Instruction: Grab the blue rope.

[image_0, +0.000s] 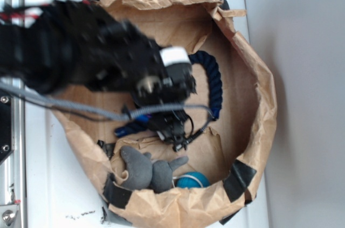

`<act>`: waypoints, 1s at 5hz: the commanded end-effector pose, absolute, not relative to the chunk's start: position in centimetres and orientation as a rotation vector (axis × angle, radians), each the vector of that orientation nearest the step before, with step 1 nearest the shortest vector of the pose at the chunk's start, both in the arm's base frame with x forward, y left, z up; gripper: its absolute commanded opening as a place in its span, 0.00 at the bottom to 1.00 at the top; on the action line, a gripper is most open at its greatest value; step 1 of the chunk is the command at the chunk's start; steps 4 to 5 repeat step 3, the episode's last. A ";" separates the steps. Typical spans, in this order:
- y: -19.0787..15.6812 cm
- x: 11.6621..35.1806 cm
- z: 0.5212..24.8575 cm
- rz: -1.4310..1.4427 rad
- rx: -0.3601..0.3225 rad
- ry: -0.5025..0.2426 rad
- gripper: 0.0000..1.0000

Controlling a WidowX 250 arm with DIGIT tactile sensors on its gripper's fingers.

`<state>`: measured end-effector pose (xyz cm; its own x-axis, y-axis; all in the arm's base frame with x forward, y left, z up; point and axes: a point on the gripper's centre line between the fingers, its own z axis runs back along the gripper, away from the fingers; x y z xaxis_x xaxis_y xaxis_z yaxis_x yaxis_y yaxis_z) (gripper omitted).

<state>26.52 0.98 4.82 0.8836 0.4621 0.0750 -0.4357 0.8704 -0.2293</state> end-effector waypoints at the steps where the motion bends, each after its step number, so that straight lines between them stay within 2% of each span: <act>1: 3.0 26.8 12.2 0.538 -0.145 -0.141 0.00; 2: 3.7 26.0 15.4 0.538 -0.115 -0.162 0.00; 3: 3.4 25.3 17.0 0.529 -0.102 -0.182 0.00; 5: 3.4 25.3 17.0 0.529 -0.102 -0.182 0.00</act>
